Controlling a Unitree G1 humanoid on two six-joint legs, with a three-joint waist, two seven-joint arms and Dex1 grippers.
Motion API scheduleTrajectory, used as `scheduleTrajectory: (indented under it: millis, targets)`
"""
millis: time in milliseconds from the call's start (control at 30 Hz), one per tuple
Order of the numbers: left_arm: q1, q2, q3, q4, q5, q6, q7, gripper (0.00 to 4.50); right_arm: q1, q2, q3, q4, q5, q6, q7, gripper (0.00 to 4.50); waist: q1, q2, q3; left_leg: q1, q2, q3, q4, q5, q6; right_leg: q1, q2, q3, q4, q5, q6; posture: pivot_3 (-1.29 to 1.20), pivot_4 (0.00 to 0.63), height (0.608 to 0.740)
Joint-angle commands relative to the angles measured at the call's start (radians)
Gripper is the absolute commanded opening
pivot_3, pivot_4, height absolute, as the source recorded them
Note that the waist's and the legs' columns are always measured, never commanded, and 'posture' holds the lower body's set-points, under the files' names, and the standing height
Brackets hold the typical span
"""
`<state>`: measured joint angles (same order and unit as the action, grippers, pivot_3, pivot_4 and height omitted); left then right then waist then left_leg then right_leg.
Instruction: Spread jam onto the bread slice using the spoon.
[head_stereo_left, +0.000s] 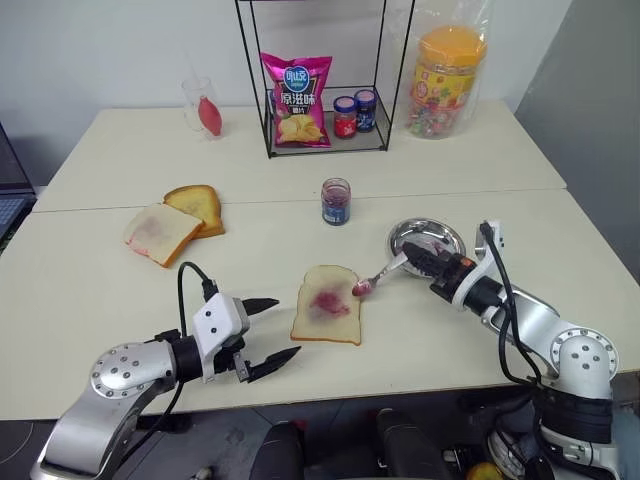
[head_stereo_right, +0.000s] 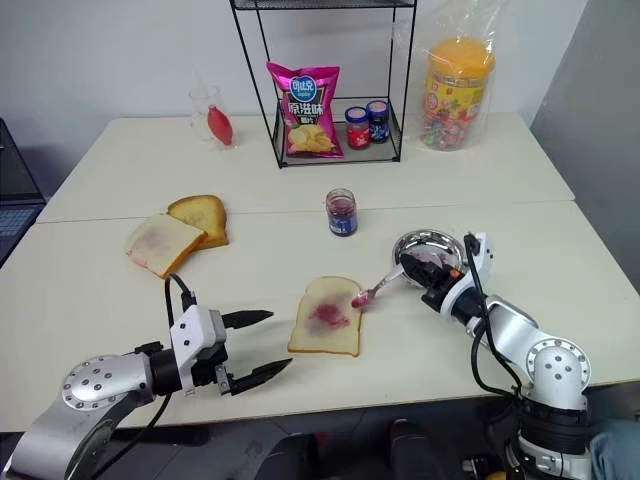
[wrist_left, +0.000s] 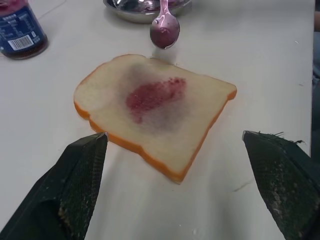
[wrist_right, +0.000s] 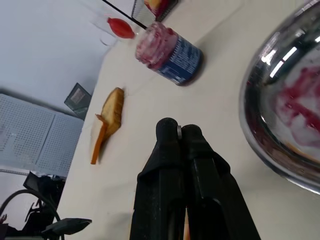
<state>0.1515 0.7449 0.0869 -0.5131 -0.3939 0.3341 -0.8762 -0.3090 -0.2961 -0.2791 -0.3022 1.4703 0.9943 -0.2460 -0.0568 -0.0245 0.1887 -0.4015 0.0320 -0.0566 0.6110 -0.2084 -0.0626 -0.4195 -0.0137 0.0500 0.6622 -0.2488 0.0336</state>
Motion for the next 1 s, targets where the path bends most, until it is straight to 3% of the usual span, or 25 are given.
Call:
scheduleTrajectory:
  millis: [33,267,500,733,1000]
  targets:
    - [-0.141,0.092,0.040,-0.083,-0.097,0.088,-0.063,4.50,-0.085,-0.047,-0.054,-0.003,0.038,-0.061,0.018,0.04,0.001,-0.001,0.001,0.000,0.000,0.000,0.000,0.000,0.000,0.000,0.000,0.000,0.000,0.000,0.000,0.00,0.150,0.740]
    - [-0.477,0.099,-0.063,-0.105,-0.222,0.289,-0.047,4.50,-0.127,-0.164,-0.144,0.093,-0.003,-0.115,0.086,0.04,0.014,-0.002,0.001,0.000,-0.001,-0.001,0.002,0.000,0.000,0.005,0.000,0.000,-0.005,0.003,0.006,0.00,0.150,0.740]
    - [-0.663,0.049,-0.178,-0.047,-0.191,0.336,-0.042,4.50,-0.073,-0.224,-0.197,0.216,-0.106,-0.166,0.185,0.04,0.015,-0.002,0.001,0.000,-0.001,-0.002,0.001,-0.001,0.002,0.004,0.001,-0.001,-0.004,0.002,0.008,0.00,0.150,0.740]
    - [-0.680,-0.016,-0.265,0.011,-0.113,0.261,-0.061,4.50,-0.112,-0.220,-0.203,0.415,-0.218,-0.208,0.280,0.04,0.004,-0.001,0.001,0.002,-0.001,0.000,0.002,-0.001,0.002,0.005,0.001,0.001,-0.003,0.002,0.008,0.00,0.150,0.740]
    - [-0.671,-0.027,-0.275,0.048,-0.072,0.218,-0.093,4.50,-0.166,-0.224,-0.194,0.541,-0.332,-0.211,0.362,0.04,0.004,-0.001,0.001,0.002,-0.001,0.001,0.002,-0.001,0.002,0.005,0.001,0.003,-0.002,0.002,0.008,0.00,0.150,0.740]
